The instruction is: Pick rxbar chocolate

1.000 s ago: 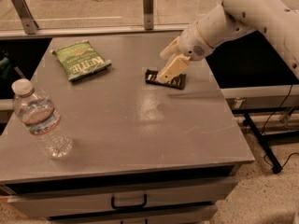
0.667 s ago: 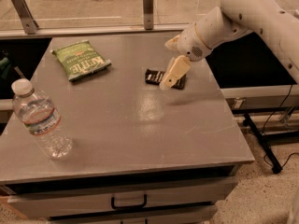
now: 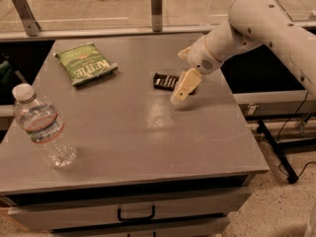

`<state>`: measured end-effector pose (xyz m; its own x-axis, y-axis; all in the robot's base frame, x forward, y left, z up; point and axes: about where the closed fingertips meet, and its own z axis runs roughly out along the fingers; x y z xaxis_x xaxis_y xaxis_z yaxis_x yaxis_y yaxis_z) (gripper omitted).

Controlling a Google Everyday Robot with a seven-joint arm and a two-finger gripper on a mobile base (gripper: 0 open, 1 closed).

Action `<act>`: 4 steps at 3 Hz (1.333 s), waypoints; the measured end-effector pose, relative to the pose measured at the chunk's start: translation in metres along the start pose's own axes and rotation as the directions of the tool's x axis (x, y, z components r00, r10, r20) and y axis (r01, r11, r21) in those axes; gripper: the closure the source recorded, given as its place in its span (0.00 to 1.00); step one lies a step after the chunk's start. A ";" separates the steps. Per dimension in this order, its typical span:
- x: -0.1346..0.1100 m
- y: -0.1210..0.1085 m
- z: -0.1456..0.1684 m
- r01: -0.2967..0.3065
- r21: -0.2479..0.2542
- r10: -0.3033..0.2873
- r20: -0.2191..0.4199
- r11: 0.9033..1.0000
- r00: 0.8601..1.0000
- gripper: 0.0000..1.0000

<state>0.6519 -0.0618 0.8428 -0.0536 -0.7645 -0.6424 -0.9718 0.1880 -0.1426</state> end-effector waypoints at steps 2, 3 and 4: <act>0.008 -0.005 0.008 -0.021 0.013 0.021 -0.005 1.000 1.000 0.42; 0.003 -0.004 0.007 -0.022 0.014 0.022 0.008 1.000 1.000 0.64; 0.001 0.001 0.011 -0.027 0.002 0.027 0.017 1.000 0.999 0.88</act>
Offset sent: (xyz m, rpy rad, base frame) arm 0.0099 -0.0067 -0.0072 0.0036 -0.0033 -0.0439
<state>0.6529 -0.0558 0.8340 -0.0759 -0.7483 -0.6590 -0.9695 0.2099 -0.1268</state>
